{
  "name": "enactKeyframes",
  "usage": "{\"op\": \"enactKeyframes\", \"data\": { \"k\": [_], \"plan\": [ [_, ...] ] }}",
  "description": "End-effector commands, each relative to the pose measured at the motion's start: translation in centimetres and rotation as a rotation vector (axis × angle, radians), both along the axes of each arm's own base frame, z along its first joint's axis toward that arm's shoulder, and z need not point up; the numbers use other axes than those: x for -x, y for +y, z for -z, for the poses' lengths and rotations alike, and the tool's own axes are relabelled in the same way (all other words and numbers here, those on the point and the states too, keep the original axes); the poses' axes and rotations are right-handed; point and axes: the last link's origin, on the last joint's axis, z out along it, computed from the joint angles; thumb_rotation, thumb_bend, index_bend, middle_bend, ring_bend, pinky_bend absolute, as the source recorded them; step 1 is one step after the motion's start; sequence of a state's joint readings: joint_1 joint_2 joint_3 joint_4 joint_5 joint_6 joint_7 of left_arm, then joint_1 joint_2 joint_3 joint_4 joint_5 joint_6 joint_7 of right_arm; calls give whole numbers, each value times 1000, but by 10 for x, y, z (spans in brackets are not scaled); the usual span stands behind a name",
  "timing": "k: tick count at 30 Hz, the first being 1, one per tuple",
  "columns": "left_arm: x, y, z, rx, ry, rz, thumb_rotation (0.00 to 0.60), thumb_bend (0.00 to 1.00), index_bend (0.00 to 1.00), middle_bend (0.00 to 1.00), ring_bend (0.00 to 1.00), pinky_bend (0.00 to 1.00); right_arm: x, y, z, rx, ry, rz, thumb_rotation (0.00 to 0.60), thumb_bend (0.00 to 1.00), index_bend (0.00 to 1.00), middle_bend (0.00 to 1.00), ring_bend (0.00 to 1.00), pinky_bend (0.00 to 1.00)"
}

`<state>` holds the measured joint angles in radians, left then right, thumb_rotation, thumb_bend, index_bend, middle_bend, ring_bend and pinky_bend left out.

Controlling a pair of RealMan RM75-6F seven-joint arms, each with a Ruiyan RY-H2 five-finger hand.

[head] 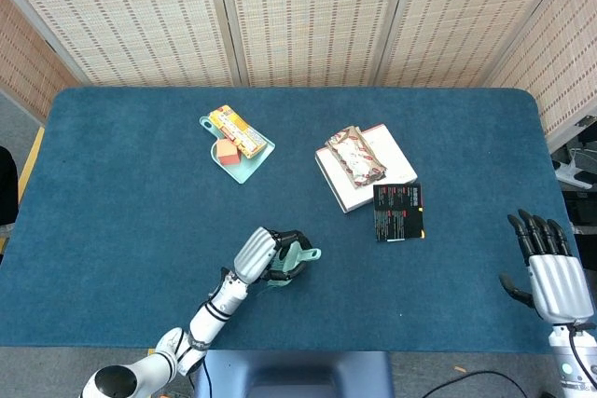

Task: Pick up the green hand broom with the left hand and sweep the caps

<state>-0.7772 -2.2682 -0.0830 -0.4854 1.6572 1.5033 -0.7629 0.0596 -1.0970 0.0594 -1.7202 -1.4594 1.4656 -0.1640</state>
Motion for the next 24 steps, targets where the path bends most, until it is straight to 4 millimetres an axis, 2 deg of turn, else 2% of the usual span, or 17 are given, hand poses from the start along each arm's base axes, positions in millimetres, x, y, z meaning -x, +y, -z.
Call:
{"op": "enactKeyframes", "data": {
  "k": [1,5,11,15,19,22,24],
  "plan": [
    [-4,1,-10,-62,-18,37,600,816,731,882,748,852,0,-1,0,-2,1,1,600,197,0,0,0,0],
    [19,7,-31,-144,26,46,600,816,732,883,749,852,0,-1,1,-9,4,-1,600,198,0,0,0,0],
    [94,12,-76,-309,248,-37,600,813,731,884,749,852,-2,-1,6,-12,17,-3,600,197,0,0,0,0],
    [149,6,-102,-401,463,-118,600,796,726,884,748,852,-4,-3,12,-21,29,-5,600,197,0,0,0,0],
    [184,0,-107,-392,645,-179,600,774,717,882,748,852,-6,-4,19,-39,44,-7,600,197,0,0,0,0],
    [195,-2,-102,-344,709,-207,600,722,684,854,749,851,-7,-5,25,-55,51,-11,600,198,0,0,0,0],
    [198,-2,-96,-305,740,-212,600,648,617,791,749,851,-8,-6,28,-66,55,-12,600,197,0,0,0,0]
  ]
}}
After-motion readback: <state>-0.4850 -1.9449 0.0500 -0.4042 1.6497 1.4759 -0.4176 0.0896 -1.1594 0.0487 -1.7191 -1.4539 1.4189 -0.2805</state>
